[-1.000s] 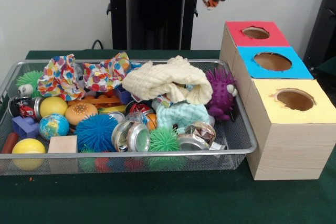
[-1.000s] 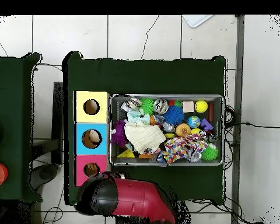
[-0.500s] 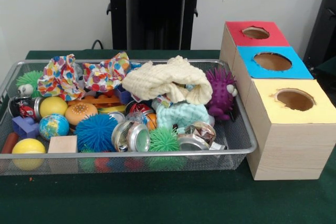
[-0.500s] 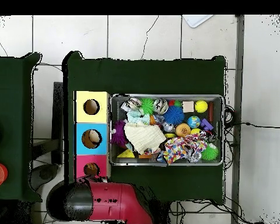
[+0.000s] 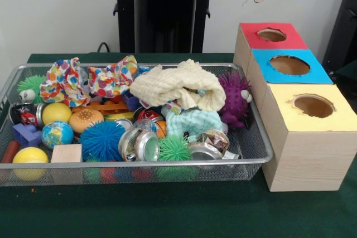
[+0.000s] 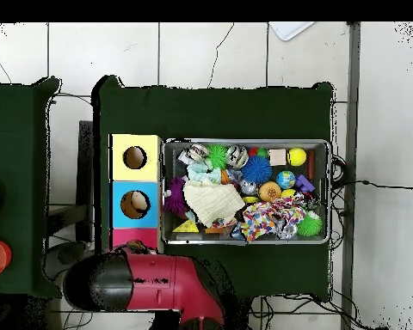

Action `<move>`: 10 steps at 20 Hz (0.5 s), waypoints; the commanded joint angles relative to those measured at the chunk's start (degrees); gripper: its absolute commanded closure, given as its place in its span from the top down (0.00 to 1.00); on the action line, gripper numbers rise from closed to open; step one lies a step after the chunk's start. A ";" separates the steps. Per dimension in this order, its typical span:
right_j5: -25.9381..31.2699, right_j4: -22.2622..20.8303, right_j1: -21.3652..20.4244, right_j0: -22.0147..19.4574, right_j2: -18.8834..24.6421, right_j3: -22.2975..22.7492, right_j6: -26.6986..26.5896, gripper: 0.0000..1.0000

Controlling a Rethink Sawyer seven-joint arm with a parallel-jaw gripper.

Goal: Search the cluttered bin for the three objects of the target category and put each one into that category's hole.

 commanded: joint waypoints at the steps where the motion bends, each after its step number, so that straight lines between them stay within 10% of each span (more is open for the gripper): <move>1: -1.11 0.92 5.44 -1.15 -0.17 -5.35 13.69 0.00; 10: -1.48 1.85 9.03 0.07 -0.50 -8.88 15.48 0.00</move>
